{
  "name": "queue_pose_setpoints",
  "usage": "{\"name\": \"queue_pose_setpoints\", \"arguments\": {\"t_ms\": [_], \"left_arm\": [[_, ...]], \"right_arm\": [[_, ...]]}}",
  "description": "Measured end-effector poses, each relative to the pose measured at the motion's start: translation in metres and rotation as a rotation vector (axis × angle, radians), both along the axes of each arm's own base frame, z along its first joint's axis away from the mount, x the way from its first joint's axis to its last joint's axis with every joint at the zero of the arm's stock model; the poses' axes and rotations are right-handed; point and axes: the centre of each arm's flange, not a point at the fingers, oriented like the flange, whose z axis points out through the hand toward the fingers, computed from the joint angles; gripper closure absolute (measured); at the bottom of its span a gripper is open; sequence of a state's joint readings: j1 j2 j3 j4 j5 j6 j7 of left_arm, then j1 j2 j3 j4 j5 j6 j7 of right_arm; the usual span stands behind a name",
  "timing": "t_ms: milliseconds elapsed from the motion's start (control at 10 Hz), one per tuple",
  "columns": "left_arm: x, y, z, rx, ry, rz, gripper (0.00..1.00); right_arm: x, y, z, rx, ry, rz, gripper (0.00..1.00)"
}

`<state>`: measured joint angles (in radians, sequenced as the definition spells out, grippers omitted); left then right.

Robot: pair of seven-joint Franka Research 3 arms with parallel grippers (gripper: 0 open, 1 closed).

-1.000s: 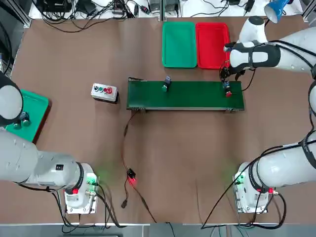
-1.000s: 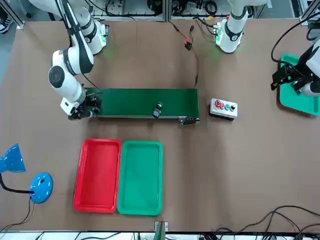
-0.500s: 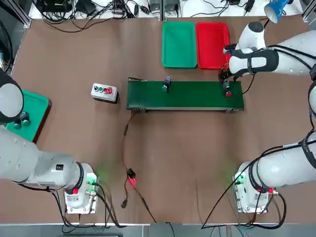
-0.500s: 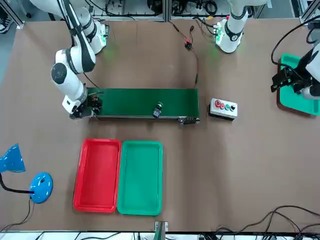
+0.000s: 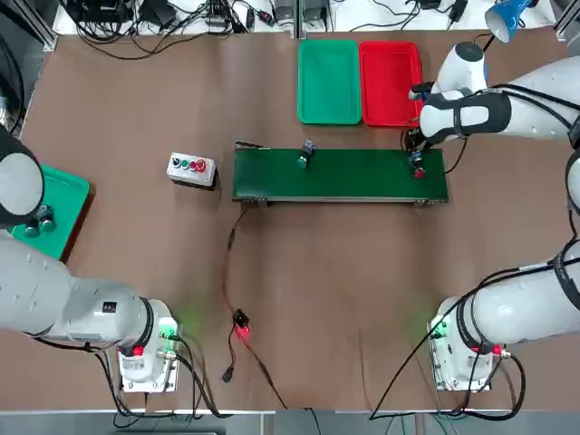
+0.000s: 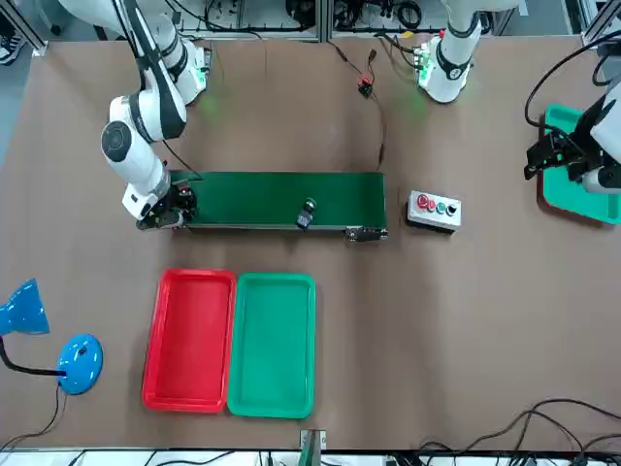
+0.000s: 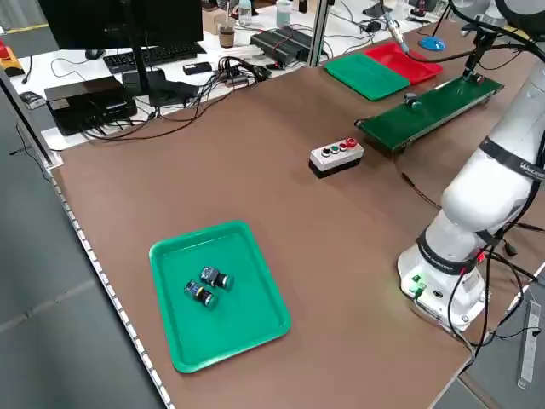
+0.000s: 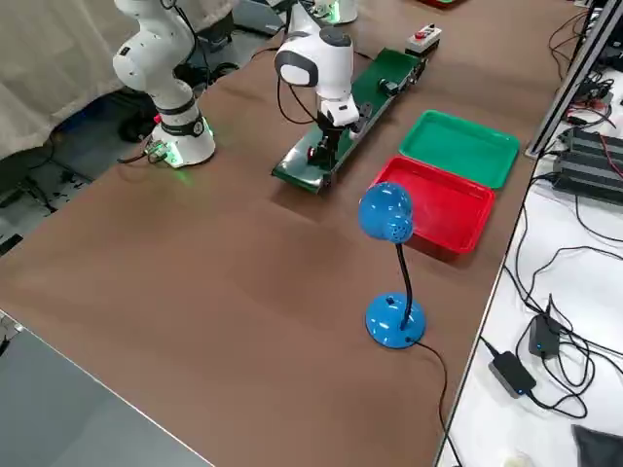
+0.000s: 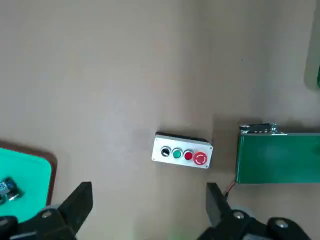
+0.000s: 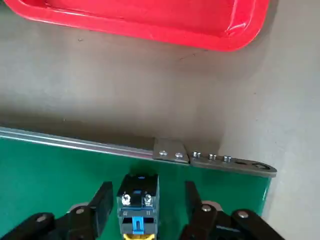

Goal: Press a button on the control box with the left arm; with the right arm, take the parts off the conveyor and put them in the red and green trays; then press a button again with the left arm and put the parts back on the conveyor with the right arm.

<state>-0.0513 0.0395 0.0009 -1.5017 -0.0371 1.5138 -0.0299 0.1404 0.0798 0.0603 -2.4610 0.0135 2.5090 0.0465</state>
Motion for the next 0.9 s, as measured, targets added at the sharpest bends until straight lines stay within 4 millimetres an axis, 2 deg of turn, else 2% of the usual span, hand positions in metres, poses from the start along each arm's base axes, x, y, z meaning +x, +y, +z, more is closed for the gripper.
{"name": "queue_pose_setpoints", "arguments": {"t_ms": [400,600,700,900], "left_arm": [[0.0001,0.0011,0.0001,0.013,-0.001,0.0,0.0],[0.0001,0.0012,0.0007,0.017,-0.003,-0.001,0.0],[0.0001,0.0015,0.0007,0.018,-0.003,0.0,0.0],[0.0001,0.002,0.0007,0.018,-0.003,0.0,0.0]], "right_arm": [[-0.0082,0.0023,-0.0077,-0.001,0.002,0.008,0.37],[-0.0083,0.0023,-0.0078,0.0,0.0,0.008,0.51],[-0.0082,0.0023,-0.0077,0.0,0.0,0.008,0.67],[-0.0077,0.0024,-0.007,0.0,-0.003,0.008,0.67]]}}
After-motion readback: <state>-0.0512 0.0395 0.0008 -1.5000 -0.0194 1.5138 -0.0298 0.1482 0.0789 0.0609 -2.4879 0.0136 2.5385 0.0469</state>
